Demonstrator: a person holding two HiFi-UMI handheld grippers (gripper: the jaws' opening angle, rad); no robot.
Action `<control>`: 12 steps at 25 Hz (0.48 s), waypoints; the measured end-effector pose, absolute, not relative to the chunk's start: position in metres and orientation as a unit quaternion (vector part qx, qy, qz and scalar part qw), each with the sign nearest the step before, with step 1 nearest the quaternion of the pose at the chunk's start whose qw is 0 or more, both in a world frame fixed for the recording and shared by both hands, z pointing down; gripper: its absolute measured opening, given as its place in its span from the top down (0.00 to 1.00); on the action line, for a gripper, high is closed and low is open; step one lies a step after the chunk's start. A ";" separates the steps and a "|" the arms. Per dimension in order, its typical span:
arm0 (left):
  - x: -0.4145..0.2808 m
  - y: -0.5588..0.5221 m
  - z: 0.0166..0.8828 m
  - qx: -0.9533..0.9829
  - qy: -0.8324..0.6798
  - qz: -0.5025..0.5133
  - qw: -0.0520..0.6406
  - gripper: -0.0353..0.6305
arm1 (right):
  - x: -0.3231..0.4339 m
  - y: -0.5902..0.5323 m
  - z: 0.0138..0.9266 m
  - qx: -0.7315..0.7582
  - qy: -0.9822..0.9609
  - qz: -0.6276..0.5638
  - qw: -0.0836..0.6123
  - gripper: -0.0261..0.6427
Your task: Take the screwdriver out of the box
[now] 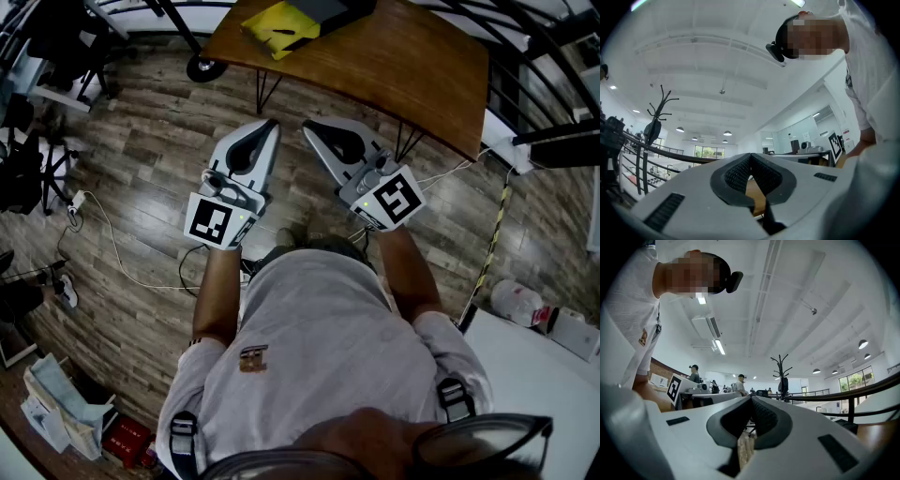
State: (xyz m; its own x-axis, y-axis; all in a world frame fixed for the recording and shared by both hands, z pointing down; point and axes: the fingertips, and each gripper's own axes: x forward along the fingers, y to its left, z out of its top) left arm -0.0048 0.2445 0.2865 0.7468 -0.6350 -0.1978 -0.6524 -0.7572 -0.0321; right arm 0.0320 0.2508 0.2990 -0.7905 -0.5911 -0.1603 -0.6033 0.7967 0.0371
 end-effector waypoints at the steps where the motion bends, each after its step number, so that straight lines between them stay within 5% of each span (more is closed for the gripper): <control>1: -0.003 0.243 0.286 -0.933 0.346 0.088 0.050 0.92 | 0.033 0.249 0.299 -0.315 0.945 0.043 0.070 0.92; 12: 0.021 0.229 0.288 -0.925 0.368 0.082 0.055 0.92 | 0.067 0.235 0.296 -0.303 0.948 0.040 0.088 0.92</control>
